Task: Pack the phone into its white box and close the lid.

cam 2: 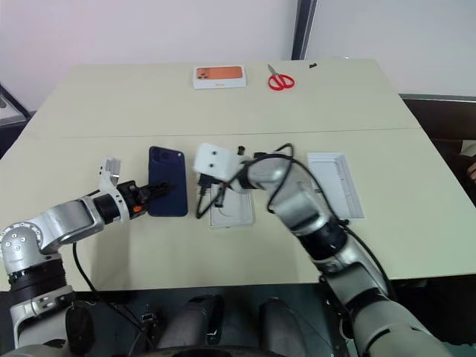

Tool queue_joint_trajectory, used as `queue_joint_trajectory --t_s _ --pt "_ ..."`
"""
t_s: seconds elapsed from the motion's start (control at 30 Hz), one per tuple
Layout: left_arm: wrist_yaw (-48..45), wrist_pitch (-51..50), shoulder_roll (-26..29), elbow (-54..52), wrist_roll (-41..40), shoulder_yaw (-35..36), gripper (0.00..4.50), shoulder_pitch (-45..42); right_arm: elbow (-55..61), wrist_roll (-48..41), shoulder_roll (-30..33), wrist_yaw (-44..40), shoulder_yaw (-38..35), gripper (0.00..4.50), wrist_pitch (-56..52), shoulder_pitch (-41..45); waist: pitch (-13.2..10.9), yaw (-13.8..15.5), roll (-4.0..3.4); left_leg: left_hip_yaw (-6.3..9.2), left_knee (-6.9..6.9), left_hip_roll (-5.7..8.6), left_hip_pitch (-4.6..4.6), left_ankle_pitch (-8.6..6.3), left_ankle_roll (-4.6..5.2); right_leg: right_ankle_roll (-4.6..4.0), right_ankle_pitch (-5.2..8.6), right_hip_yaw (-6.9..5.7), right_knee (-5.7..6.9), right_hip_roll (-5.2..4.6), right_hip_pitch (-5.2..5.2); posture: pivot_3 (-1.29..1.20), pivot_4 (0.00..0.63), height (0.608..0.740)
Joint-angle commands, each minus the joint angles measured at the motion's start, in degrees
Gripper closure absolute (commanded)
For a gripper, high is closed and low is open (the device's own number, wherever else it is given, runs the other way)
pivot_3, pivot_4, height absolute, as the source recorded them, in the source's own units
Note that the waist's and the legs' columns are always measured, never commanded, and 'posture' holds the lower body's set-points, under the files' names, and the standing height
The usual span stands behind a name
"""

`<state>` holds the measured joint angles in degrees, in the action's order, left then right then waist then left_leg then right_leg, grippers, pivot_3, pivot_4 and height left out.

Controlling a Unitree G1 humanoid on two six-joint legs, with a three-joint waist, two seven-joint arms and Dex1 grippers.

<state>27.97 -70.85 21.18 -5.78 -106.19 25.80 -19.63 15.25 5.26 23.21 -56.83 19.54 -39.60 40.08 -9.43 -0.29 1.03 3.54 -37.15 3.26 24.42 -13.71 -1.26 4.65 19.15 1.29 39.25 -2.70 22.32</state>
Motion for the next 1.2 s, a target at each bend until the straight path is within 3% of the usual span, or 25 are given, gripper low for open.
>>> queue_joint_trajectory --t_s 0.03,0.2,0.47,0.73,1.17,1.2 --pt "4.2 8.8 -2.8 -6.9 -6.8 -6.8 4.47 0.3 4.2 -5.5 3.7 -2.0 -6.1 4.5 0.4 -2.0 0.0 -0.2 0.0 -0.02 0.0 0.0 0.0 0.0 0.01 0.0 0.0 0.02 0.0 0.01 -0.01 0.0 0.15 0.74" --pt "8.5 16.7 -6.0 -9.5 -5.6 -15.4 4.47 -0.3 3.0 -7.0 8.9 -1.0 -8.2 4.5 1.7 -5.7 0.0 -0.5 0.0 -0.06 0.06 -0.02 -0.01 0.0 0.01 -0.01 0.0 0.08 0.05 0.06 0.06 0.0 0.15 0.74" --pt "8.8 20.4 -6.1 -7.6 -2.6 -23.1 4.47 -0.1 1.9 -8.2 12.3 1.3 -8.9 4.5 2.8 -9.3 0.0 -0.2 0.0 -0.1 -0.01 -0.02 0.0 0.01 0.02 0.0 0.0 0.09 0.03 0.07 0.0 0.0 0.15 0.74" --pt "5.7 20.6 -5.8 -3.2 4.3 -25.1 4.47 -2.2 1.3 -9.8 14.2 2.6 -9.7 4.5 2.9 -10.7 0.0 -0.1 0.01 -0.09 -0.03 -0.02 0.0 0.01 0.03 0.0 0.01 0.08 0.03 0.08 -0.01 0.0 0.15 0.74" --pt "1.3 17.7 -8.8 1.7 7.7 -25.3 4.47 -3.8 2.1 -11.6 16.4 3.5 -10.0 4.5 3.0 -12.4 0.0 -0.2 0.02 -0.09 -0.04 -0.02 0.0 0.01 0.03 0.0 0.01 0.08 0.02 0.08 -0.02 0.0 0.15 0.74" --pt "1.2 17.6 -8.9 1.8 7.9 -25.3 3.51 -3.8 2.2 -11.7 16.5 3.5 -9.9 4.5 3.0 -12.4 0.0 -0.2 0.02 -0.09 -0.04 -0.02 0.0 0.01 0.03 0.0 0.01 0.08 0.01 0.08 -0.02 0.0 0.15 0.74"
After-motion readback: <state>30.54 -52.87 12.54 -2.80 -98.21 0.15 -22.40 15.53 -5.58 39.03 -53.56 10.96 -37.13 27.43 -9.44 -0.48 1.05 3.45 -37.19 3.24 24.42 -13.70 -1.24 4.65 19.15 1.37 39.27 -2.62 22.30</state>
